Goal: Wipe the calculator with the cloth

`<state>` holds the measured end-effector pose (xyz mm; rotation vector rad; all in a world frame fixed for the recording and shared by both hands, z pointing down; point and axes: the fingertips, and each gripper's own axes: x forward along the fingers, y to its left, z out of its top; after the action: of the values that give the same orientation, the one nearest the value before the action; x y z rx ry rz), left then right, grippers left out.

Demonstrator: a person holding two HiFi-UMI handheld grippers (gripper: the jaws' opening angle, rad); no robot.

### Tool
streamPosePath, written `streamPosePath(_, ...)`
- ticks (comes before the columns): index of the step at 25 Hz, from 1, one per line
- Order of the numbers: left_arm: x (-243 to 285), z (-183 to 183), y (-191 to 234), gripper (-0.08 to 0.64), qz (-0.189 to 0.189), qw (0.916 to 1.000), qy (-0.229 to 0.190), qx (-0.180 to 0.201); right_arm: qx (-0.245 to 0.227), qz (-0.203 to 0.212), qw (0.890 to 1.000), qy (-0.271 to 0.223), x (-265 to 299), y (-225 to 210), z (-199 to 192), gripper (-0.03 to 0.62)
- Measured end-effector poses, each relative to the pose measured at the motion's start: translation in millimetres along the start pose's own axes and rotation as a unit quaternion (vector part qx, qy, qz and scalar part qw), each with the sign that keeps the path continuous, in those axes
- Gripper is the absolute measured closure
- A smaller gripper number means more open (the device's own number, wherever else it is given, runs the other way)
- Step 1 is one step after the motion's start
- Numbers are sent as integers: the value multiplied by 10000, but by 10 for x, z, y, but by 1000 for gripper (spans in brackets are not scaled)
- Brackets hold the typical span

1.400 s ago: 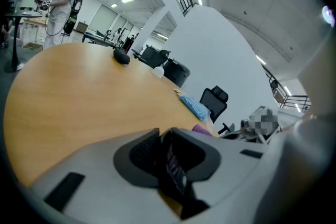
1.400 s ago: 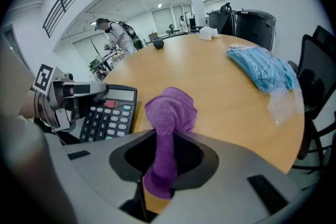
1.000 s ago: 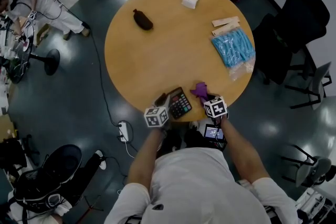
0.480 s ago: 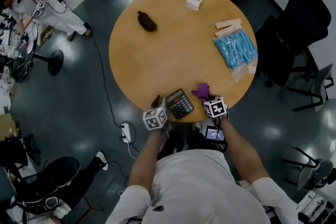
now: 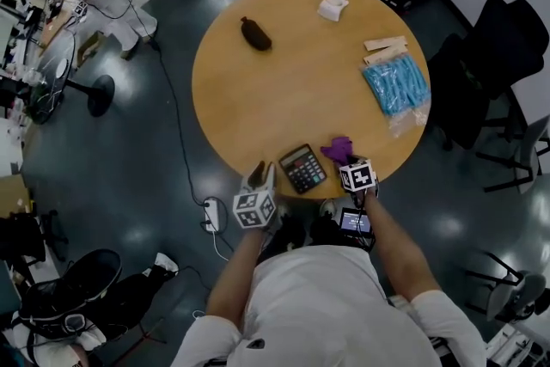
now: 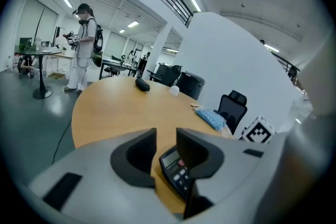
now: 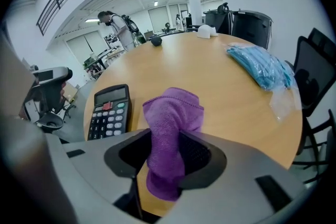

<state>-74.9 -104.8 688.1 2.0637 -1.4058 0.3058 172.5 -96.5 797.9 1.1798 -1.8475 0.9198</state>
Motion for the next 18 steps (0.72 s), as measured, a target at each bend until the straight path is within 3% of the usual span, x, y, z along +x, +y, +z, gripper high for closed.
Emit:
streamPosePath(5, -296, 108, -229, 446, -134, 9997, -163, -96, -61, 64, 9997, -236, -192, 109, 61, 376)
streamPosePath(10, -426, 323, -450, 446, -336, 9988, -346, -67, -7, -174, 9952, -965, -649, 56, 300, 376)
streamPosePath(12, -482, 487, -537, 446, -341, 9979, -546, 60, -11, -300, 9886, -1476, -920, 49, 480, 376)
streamPosePath(14, -574, 736, -616, 446, -242, 9953, -890, 292, 11, -525, 9714, -2314, -1342, 64, 744, 392)
streamPosePath(18, -825, 1315, -802, 448, -116, 9839, -1616, 755, -53, -804, 9113, -4039, -2366, 271, 1267, 522)
